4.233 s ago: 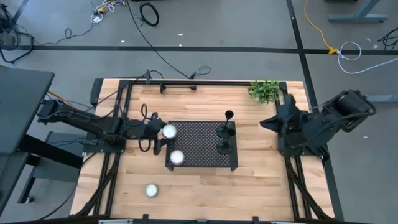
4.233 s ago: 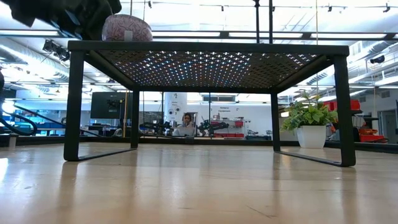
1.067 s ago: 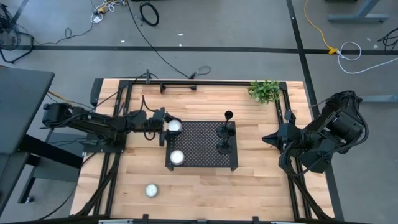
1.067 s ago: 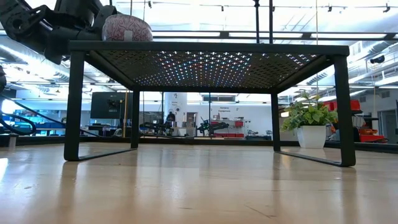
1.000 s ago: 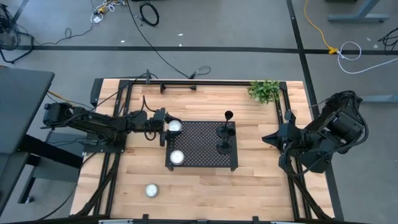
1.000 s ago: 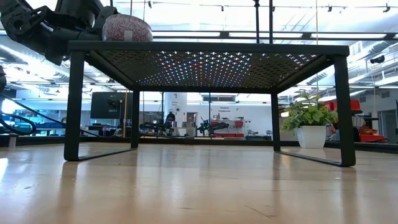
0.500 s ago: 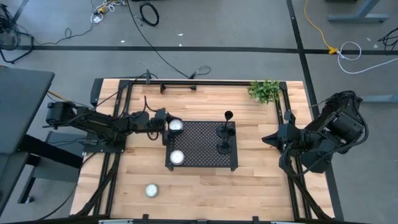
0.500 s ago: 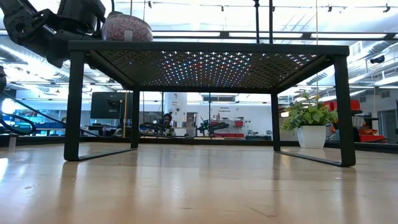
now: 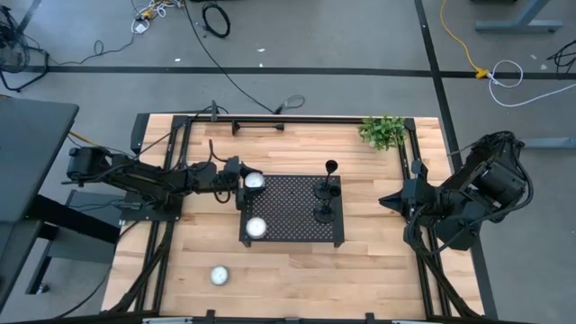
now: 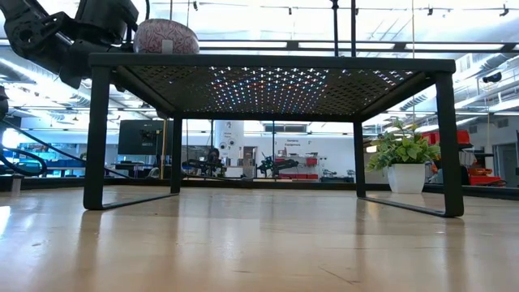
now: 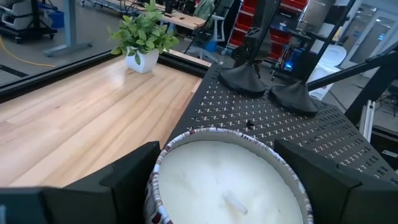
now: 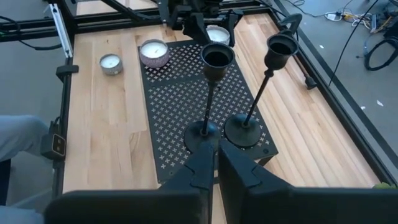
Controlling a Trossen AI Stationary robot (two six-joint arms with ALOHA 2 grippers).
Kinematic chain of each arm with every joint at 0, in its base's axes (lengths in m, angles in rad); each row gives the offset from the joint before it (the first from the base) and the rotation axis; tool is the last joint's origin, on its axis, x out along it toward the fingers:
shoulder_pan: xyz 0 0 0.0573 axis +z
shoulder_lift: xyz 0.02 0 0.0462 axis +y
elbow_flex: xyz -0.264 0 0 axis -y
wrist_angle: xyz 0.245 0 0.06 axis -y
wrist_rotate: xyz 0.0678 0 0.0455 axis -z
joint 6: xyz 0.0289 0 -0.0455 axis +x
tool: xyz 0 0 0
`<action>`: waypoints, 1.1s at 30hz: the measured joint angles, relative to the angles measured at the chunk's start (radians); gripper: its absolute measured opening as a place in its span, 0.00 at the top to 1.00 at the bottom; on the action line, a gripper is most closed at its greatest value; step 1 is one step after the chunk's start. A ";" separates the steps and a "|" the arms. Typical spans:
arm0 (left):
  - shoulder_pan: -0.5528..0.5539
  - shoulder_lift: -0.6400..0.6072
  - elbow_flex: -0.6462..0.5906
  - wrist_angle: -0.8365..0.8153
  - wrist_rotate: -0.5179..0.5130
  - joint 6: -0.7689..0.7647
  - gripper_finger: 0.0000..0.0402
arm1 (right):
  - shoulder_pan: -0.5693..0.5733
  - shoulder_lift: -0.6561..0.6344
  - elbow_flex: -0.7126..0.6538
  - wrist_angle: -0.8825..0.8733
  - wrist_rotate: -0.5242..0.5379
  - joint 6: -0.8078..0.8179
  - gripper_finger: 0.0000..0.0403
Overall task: Pick & Place candle stick holders
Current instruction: Put the red patterned scented candle on the shelf aligned with the other scented candle, then put the blue patterned scented candle on the shelf aligned with the other scented candles
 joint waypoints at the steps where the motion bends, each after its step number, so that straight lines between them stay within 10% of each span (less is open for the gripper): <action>1: 0.000 0.000 0.000 -0.001 -0.002 -0.003 0.24 | 0.000 0.000 0.000 0.000 0.000 0.000 0.95; 33: -0.042 -0.003 0.000 0.101 -0.034 0.058 0.13 | 0.000 0.000 0.000 0.014 -0.002 0.000 0.95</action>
